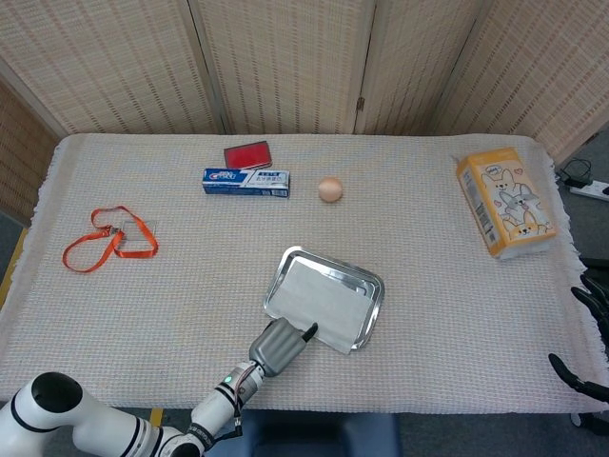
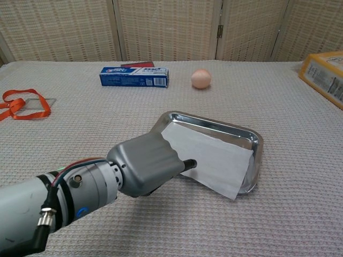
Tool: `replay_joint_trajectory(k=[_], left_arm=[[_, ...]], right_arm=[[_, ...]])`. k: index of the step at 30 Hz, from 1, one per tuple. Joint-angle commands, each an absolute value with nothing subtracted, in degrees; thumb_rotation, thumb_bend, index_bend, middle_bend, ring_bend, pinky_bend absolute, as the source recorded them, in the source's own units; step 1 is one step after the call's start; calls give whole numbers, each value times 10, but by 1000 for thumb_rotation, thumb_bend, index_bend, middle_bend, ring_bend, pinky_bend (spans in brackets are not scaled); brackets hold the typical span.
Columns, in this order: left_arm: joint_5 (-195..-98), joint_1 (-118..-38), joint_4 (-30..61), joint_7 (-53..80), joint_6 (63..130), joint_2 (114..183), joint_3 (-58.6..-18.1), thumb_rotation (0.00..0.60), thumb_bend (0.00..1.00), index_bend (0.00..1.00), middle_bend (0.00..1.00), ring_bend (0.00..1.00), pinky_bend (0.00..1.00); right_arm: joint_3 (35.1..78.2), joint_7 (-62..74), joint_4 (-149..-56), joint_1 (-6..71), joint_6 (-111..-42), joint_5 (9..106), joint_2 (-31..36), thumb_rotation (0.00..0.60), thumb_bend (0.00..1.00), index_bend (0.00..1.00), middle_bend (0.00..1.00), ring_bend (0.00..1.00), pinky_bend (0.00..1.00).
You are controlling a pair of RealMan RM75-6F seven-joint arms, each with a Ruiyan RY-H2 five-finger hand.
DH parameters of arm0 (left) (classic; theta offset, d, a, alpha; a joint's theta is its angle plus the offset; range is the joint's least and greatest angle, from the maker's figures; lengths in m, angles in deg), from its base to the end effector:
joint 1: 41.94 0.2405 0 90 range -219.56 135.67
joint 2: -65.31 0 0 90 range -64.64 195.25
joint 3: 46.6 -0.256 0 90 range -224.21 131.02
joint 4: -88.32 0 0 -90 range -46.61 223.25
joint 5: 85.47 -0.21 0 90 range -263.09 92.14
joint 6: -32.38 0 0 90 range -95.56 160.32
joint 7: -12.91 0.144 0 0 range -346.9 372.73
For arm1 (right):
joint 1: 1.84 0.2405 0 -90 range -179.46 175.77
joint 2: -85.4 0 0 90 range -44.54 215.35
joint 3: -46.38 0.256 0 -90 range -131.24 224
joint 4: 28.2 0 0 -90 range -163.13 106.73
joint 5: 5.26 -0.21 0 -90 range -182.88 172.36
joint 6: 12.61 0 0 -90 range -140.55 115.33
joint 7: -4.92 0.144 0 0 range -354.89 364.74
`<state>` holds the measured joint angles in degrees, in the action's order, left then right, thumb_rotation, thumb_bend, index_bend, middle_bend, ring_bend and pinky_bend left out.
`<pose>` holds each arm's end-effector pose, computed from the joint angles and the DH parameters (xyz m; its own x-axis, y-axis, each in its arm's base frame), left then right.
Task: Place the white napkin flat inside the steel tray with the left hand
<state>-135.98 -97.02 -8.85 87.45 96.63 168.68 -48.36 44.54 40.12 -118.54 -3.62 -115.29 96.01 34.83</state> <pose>-0.0567 0.2409 -0.1057 0.8976 -0.0421 0.4388 0.2806 -0.7132 -0.6424 -0.2956 -0.1229 0.2440 0.0389 0.0366 0.9986 -0.9708 -0.2354 0.0464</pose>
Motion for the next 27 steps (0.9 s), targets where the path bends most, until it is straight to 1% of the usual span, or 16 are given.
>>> replay_joint_trajectory(k=[1,18,27], left_arm=[[-1358,-973,-79,873,959,1691,-485,600,1000,146,1000,1000,1000],[-1336,-995,-11,854,920,1723,-476,600,1000,162,1000,1000,1000],[-1340,-1002,6,842,913,1733,-472,600,1000,157,1000,1000,1000]], right_arm=[[446,401,-1186,-36,-1153,960,348,600,376,0,0,0,0],[448,406,-1184,-35,-1153,955,347,600,376,0,0,0,0],[449,408,-1184,-35,-1152,952,348,600,376,0,0,0,0]])
